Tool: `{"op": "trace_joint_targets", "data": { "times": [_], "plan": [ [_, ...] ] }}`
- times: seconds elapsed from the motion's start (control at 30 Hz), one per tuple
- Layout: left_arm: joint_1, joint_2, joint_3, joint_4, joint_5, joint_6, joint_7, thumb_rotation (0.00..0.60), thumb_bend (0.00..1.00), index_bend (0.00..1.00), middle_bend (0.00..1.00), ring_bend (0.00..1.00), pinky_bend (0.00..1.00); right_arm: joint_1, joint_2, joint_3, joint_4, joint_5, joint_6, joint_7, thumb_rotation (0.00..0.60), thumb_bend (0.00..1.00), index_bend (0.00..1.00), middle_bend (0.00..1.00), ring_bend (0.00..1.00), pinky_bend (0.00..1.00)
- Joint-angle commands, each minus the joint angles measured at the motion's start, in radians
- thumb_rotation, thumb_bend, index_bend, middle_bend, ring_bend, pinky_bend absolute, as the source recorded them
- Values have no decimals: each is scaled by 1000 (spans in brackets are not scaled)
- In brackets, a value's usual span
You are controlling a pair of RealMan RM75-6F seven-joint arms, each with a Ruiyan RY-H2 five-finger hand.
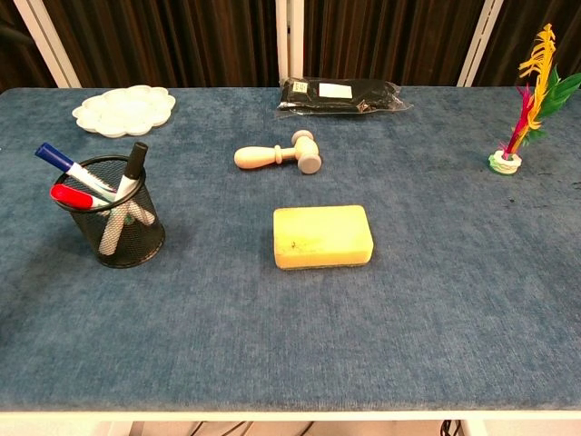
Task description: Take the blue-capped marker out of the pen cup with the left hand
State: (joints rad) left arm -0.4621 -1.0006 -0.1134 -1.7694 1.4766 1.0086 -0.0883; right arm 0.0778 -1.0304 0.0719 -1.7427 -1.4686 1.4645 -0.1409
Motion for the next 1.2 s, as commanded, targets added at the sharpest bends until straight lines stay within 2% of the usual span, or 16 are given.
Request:
{"op": "trace_joint_targets", "data": {
  "times": [0.03,0.43,0.73,1.2],
  "plan": [
    [-44,-21,-9,27,-29,-50,-20,600,224,120,26,0,70,1,4,-2,-1,-4,-1,6,600,61,0,0,0,0],
    [-77,-70,9,56,-85,-94,15,600,225,268,44,0,60,5,8,0,11,24,-25,15,600,64,0,0,0,0],
    [-81,-102,17,74,-93,-72,40,600,242,355,71,0,78,3,3,3,18,24,-16,21,600,64,0,0,0,0],
    [-101,-144,22,103,-100,-74,33,600,252,426,102,0,88,11,2,6,23,50,-40,12,600,73,0,0,0,0]
  ]
}}
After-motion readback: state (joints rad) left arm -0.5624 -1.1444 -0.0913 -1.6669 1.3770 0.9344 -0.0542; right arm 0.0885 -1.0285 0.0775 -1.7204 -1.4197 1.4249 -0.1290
